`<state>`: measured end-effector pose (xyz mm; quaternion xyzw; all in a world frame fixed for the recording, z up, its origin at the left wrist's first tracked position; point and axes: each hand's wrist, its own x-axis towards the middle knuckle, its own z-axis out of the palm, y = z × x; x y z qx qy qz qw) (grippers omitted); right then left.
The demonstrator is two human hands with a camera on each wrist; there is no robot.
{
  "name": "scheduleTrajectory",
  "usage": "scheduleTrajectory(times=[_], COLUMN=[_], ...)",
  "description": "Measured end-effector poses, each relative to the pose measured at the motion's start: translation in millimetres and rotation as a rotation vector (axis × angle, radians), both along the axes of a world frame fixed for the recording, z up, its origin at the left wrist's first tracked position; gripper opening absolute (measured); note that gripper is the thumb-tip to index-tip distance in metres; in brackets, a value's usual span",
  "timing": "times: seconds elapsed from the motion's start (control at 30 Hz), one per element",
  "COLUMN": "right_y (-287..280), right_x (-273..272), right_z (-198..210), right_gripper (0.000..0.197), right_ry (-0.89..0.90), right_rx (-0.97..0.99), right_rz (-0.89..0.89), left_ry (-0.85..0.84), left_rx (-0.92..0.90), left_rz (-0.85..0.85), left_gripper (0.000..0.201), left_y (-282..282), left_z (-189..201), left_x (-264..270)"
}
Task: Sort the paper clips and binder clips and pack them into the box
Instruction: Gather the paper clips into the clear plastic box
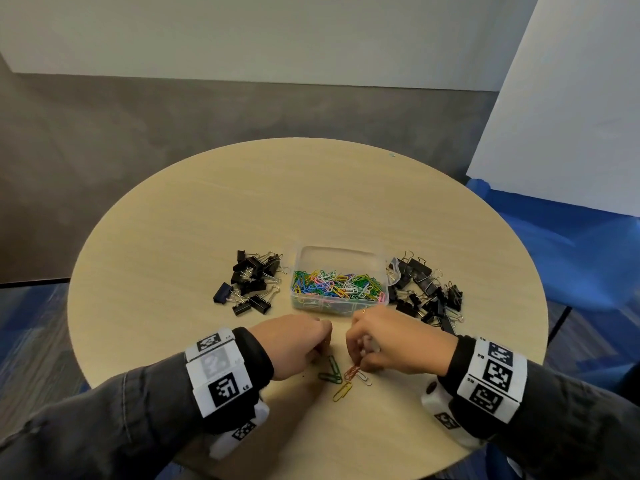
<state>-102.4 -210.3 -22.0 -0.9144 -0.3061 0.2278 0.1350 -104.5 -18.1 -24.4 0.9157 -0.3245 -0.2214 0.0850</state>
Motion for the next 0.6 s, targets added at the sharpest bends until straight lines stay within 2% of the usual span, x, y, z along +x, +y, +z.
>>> scheduleTrajectory(times=[0.13,0.27,0.37,0.53,0.6], right_y=[-9,-14,-16,-16,-17], right_x=[-1,3,7,2,-1], right_z=[0,-2,-3,-2,-1], right_gripper=[0.017,0.032,0.029,0.013,0.007], right_ry=[0.023,-0.018,-0.078,0.005,0.006], right_rx=[0.075,0.07,0.002,0.015,0.0], right_rz=[-0.034,-0.1,-0.099,-0.126,-0.098], left_ry=[0.002,-0.199,-0.294,-0.241,-0.294], left_rx=[-0.176,-0.361,-0.459,-0.252,-0.285], left_rz=[0.019,0.123,0.214,0.214,0.188], left_gripper=[0.016,0.013,0.014,0.04,0.043], left_y=[6,9,8,8,7], left_z=[20,28,29,24,23], left_x=[11,33,53,66,58])
